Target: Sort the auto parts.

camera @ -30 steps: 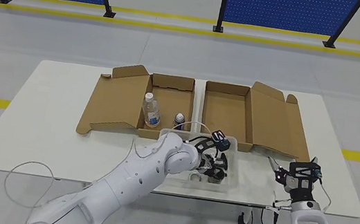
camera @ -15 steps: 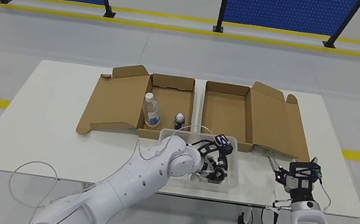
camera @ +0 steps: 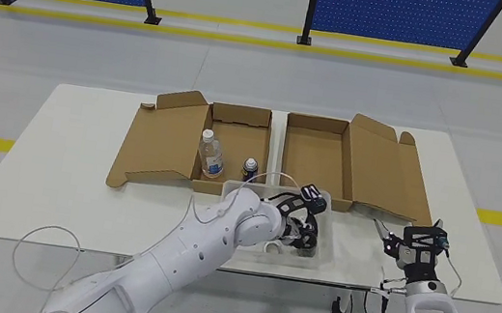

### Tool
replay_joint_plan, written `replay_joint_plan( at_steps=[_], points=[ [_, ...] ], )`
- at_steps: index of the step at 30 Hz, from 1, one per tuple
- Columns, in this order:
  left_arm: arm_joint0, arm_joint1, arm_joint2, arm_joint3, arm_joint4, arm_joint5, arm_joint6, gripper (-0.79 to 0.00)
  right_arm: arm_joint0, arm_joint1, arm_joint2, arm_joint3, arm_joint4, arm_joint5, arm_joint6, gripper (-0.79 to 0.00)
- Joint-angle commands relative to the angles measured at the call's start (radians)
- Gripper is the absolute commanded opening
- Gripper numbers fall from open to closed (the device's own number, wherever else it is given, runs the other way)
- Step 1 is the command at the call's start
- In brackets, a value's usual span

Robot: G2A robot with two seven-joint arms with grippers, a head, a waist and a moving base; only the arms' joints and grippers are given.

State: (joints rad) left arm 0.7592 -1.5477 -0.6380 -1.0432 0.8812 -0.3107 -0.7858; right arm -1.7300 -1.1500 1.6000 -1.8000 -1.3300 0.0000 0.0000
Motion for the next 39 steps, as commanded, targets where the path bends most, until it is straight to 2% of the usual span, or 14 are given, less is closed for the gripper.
replay_joint_plan(
  at_steps=[1, 24, 39],
  points=[
    [0.006, 0.004, -0.009, -0.019, 0.009, 0.003, 0.000, -0.785, 0.000, 0.000, 0.000, 0.000, 0.000, 0.000, 0.000, 0.000],
    [0.079, 0.044, -0.102, -0.183, 0.071, 0.032, -0.006, -0.785, 0.000, 0.000, 0.000, 0.000, 0.000, 0.000, 0.000, 0.000],
    [0.237, 0.107, -0.253, -0.452, 0.158, 0.091, -0.042, -0.785, 0.000, 0.000, 0.000, 0.000, 0.000, 0.000, 0.000, 0.000]
  ],
)
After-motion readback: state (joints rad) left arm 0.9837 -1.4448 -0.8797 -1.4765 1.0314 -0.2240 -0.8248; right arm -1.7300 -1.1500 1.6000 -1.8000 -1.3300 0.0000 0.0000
